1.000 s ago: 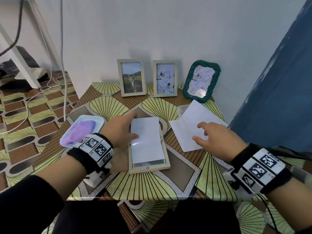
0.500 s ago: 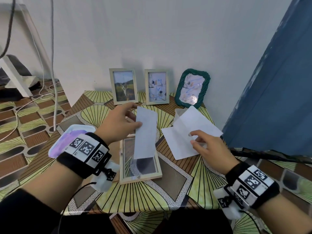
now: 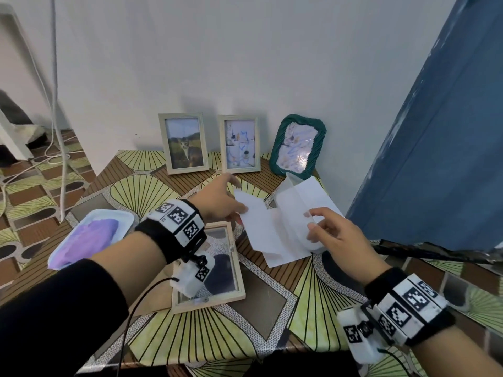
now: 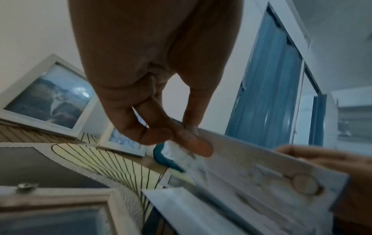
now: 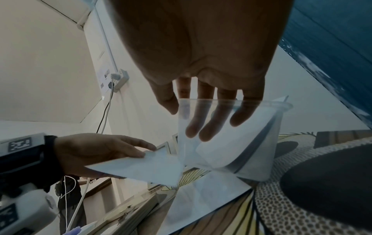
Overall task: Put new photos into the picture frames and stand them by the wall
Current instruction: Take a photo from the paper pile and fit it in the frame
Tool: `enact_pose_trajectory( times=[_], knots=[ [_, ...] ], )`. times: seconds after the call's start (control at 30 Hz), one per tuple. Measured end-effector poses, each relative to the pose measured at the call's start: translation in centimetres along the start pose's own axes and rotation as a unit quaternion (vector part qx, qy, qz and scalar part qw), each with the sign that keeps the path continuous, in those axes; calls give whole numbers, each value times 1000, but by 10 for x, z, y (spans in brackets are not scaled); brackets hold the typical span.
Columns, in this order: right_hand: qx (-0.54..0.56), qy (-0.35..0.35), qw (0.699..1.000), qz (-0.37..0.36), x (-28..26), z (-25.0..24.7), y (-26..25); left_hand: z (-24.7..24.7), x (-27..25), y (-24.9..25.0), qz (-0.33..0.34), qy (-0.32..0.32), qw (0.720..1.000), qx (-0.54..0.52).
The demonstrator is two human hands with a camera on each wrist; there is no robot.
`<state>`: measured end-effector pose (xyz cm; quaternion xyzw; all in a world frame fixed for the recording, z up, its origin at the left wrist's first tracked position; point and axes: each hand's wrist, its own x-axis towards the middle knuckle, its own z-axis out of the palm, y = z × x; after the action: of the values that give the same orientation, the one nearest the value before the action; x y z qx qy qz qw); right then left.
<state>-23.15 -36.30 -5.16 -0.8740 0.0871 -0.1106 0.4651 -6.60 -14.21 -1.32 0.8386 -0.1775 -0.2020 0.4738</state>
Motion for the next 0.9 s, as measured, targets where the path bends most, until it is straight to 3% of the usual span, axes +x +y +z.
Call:
enact_pose_trajectory(
  times=[0.13,0.53,0.9],
  knots=[
    [-21,-7,1000,-4,-2,1,1,20,22,-2,-24,-19,993,112],
    [-62,-51,997,-14,-5,7,-6,57,45,-9,-47,-44,956,286],
    [-145,-55,987,-45,-9,16,-14,56,46,-13,-85,-91,967,222]
  ],
)
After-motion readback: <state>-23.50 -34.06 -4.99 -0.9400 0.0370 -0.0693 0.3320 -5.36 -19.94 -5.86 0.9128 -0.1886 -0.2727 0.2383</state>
